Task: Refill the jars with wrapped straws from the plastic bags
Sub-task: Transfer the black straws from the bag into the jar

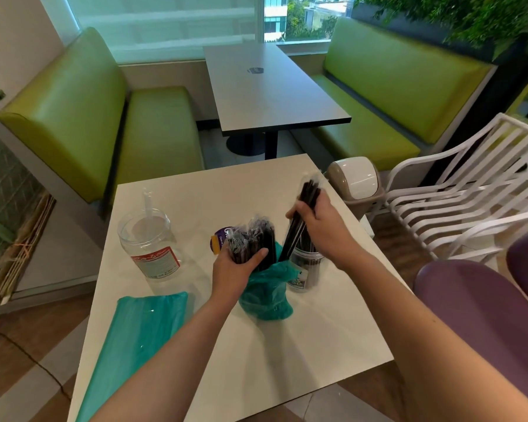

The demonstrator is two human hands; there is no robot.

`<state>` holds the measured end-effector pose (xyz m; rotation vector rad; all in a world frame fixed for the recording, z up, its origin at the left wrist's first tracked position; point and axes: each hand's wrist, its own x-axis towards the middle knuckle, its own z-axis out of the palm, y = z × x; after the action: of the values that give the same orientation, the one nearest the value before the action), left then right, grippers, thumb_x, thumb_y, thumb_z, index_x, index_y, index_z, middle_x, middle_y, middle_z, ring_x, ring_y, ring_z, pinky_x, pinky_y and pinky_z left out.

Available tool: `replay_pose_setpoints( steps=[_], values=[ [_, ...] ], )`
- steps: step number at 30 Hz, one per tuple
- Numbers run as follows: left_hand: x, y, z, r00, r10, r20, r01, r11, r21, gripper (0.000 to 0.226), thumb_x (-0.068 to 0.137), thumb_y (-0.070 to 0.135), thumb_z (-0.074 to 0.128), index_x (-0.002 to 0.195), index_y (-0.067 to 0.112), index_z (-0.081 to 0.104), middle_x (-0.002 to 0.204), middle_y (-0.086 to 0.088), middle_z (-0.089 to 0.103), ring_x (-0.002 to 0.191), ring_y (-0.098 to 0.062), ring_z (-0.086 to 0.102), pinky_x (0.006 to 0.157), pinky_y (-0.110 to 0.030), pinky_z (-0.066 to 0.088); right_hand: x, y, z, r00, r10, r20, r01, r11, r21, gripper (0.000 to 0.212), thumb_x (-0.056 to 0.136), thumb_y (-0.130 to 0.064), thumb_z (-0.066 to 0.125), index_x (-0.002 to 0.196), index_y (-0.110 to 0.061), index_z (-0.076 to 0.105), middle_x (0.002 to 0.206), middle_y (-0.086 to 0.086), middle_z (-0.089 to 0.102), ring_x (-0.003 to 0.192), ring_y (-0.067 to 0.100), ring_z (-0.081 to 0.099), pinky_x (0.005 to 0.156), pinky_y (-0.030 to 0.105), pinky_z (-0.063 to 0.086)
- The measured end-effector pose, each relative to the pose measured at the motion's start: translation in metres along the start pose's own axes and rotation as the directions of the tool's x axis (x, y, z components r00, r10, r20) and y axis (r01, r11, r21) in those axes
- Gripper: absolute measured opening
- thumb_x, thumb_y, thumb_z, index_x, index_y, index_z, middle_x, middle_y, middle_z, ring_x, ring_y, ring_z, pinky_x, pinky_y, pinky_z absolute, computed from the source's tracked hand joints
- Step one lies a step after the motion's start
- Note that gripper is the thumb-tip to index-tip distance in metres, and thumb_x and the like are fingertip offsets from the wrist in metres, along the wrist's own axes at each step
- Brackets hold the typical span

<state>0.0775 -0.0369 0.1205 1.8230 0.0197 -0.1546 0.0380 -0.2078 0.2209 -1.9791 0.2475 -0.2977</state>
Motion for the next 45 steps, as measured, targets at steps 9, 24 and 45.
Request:
replay_pose_setpoints(
  steps=[9,24,45],
  values=[
    [0.001,0.001,0.0,0.999,-0.021,-0.034,0.021,1.0,-0.015,0.07,0.071,0.042,0.085,0.13,0.021,0.054,0.112,0.008,0.061,0.105,-0.011,0.057,0.095,-0.028,0.047,0.019,-0.03,-0.036,0.915,-0.154,-0.372,0.162,0.987,-0.012,0.014,0.104,-0.021,0.04,0.109,-0.009,0.045,0.086,-0.007,0.064,0.074,-0.014,0.053,0.065,0.002,0.037],
    [0.0,0.003,-0.001,0.997,-0.076,-0.003,0.076,0.997,-0.019,0.071,0.071,0.037,0.085,0.131,0.017,0.053,0.111,0.007,0.059,0.104,-0.01,0.054,0.091,-0.024,0.045,0.038,0.057,0.017,0.981,0.168,-0.101,-0.193,0.92,-0.341,0.031,0.094,-0.029,0.06,0.113,-0.004,0.062,0.113,0.011,0.059,0.096,0.024,0.058,0.085,0.033,0.047],
    [-0.001,0.0,-0.005,0.997,-0.083,0.002,0.083,0.996,-0.032,0.072,0.069,0.039,0.086,0.13,0.02,0.054,0.111,0.008,0.061,0.105,-0.012,0.057,0.093,-0.026,0.047,0.009,0.074,0.032,0.947,0.205,-0.247,-0.2,0.979,0.047,0.07,0.076,0.003,0.075,0.131,-0.019,0.038,0.106,0.003,0.052,0.087,0.015,0.062,0.075,0.026,0.053]
  ],
)
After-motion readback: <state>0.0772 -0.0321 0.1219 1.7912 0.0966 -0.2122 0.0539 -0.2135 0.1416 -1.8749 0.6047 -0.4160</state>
